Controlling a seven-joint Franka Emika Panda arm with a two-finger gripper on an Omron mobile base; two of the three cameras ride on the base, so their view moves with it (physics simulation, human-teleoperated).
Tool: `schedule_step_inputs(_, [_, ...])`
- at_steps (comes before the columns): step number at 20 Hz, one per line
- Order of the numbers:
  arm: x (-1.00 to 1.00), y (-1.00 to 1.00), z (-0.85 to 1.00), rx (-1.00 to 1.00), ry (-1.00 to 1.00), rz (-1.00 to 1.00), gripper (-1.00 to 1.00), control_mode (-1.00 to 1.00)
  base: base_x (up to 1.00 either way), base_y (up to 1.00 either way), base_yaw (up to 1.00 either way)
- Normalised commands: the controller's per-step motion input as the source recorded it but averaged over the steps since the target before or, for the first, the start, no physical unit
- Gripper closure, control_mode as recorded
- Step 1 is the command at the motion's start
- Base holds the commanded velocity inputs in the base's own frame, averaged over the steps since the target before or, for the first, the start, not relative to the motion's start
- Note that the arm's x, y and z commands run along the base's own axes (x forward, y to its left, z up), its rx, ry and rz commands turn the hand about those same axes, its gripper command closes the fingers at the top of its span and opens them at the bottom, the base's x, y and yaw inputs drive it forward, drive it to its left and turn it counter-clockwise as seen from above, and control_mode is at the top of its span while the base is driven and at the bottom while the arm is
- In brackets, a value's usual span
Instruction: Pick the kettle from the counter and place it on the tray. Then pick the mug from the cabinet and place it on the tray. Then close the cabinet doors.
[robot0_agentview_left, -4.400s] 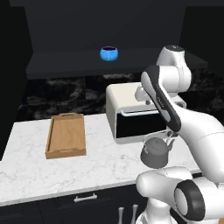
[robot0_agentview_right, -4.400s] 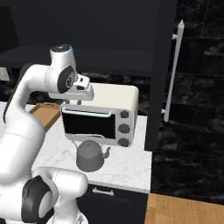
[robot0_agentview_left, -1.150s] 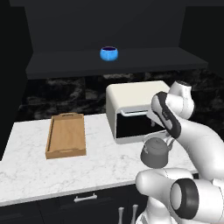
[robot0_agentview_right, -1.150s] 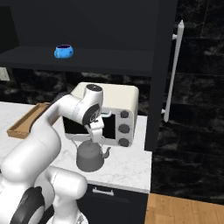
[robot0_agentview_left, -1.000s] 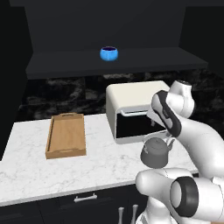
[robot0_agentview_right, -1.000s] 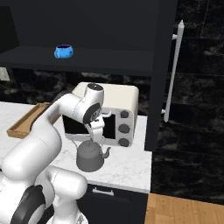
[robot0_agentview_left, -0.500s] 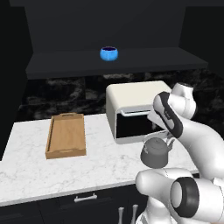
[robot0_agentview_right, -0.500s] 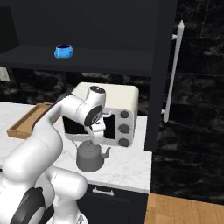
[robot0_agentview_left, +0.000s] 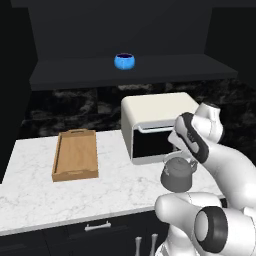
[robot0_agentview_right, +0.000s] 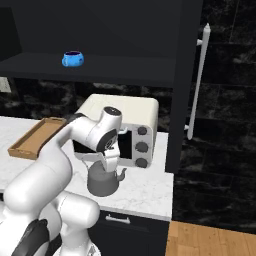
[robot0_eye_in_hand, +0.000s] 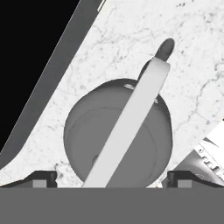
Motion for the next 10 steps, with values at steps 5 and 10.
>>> schedule_step_inputs(5, [0.14, 0.0, -0.16, 0.03, 0.1, 0.0, -1.0, -1.0, 0.0, 0.0, 0.0])
schedule_step_inputs(10, [0.03, 0.0, -0.23, 0.0, 0.11, 0.0, 1.0, -1.0, 0.0, 0.0, 0.0])
